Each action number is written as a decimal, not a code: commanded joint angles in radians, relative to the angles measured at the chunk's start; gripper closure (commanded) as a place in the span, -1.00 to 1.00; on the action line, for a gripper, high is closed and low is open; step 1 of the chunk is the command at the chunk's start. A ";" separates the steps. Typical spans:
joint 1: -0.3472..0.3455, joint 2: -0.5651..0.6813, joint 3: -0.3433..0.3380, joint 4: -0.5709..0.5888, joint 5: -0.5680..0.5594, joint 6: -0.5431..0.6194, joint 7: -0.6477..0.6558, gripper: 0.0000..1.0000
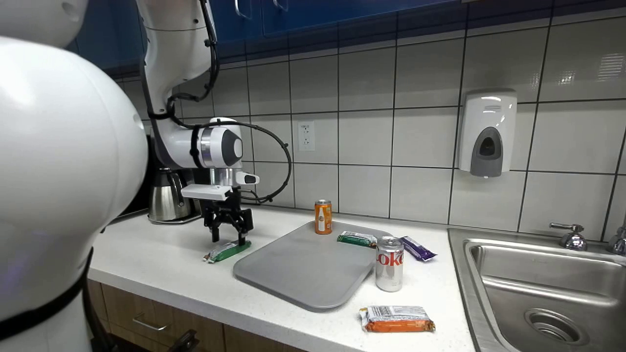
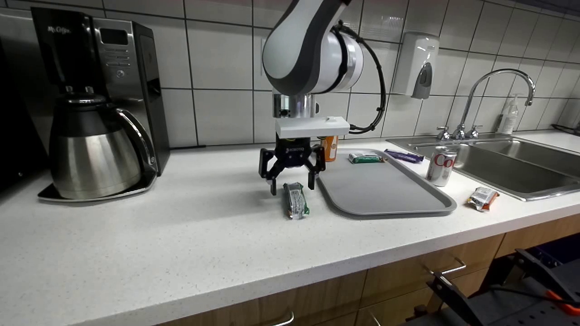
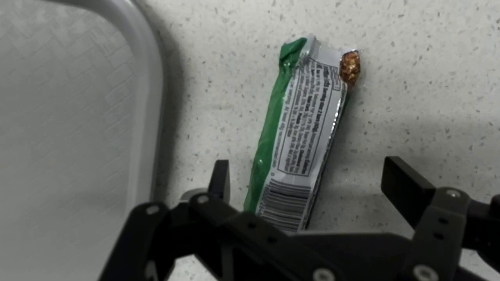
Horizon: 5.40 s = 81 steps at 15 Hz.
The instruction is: Put the packets on the grey tray.
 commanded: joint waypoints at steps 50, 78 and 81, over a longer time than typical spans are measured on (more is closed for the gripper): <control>-0.174 -0.275 -0.088 -0.200 -0.055 -0.098 -0.046 0.76; -0.185 -0.362 -0.104 -0.259 -0.032 -0.110 -0.086 -1.00; -0.193 -0.439 -0.098 -0.269 0.021 -0.180 -0.118 -1.00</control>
